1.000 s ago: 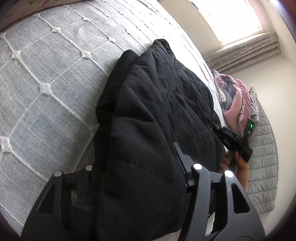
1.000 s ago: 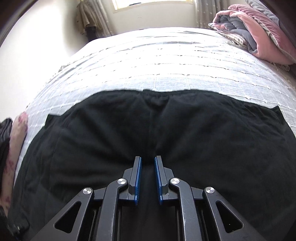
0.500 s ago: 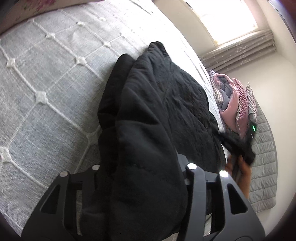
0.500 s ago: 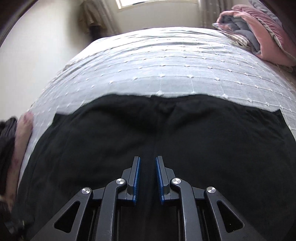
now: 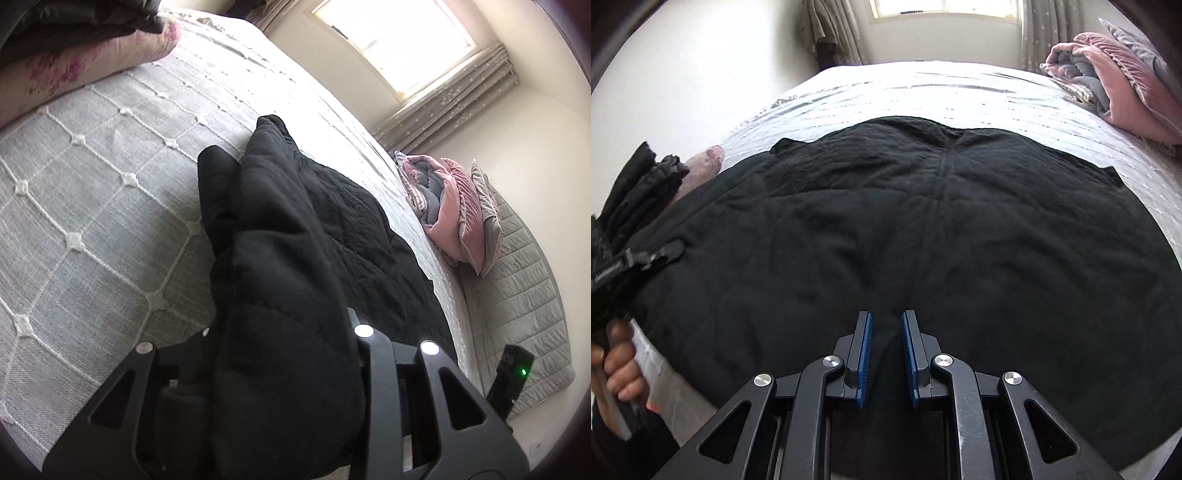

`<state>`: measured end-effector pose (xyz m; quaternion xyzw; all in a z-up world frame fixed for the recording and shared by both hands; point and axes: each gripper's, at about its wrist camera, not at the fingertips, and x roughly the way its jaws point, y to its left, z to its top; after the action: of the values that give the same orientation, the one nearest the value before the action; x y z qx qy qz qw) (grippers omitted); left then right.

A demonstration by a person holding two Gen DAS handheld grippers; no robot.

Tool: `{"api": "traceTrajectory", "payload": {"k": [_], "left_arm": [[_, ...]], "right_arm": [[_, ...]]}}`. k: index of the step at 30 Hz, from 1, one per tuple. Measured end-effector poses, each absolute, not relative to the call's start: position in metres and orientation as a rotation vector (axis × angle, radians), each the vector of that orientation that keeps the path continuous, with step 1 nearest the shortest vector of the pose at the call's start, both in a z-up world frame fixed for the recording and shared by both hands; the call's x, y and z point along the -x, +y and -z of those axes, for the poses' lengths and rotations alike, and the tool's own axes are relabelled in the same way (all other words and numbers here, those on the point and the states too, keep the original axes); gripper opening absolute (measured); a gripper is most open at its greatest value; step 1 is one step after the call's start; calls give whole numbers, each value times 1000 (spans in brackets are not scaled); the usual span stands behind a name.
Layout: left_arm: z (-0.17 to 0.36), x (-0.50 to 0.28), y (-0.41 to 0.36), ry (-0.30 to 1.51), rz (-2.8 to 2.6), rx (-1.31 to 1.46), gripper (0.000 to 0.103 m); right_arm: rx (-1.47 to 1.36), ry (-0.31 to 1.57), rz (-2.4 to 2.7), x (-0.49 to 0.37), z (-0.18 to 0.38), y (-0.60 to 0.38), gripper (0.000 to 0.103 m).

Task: Fold large clothes

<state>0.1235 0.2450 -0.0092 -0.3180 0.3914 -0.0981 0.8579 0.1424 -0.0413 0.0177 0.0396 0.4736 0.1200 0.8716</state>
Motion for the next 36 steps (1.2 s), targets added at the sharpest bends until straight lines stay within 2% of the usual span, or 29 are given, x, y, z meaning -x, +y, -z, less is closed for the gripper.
{"api": "traceTrajectory", "payload": {"k": [10, 14, 19, 24, 28, 31, 33, 36], "left_arm": [[-15, -117, 230, 743, 236, 608, 31], [-36, -109, 216, 677, 260, 556, 31], [-63, -98, 194, 587, 310, 498, 30], [-89, -87, 162, 510, 348, 409, 30], [-106, -82, 146, 462, 369, 345, 30], [-110, -81, 138, 440, 380, 310, 30], [-111, -81, 132, 426, 395, 298, 30], [-116, -82, 127, 419, 415, 300, 30]], "right_arm": [[-129, 989, -318, -103, -7, -48, 17], [-77, 994, -338, -98, 0, -43, 17], [-180, 1014, -381, -103, 6, -57, 17], [-162, 1012, -387, -102, 8, -56, 17], [-153, 952, -370, -101, -10, -69, 18], [-252, 878, -344, -103, -25, -99, 20], [-326, 871, -337, -113, -24, -114, 20], [-261, 888, -352, -128, -18, -102, 19]]}}
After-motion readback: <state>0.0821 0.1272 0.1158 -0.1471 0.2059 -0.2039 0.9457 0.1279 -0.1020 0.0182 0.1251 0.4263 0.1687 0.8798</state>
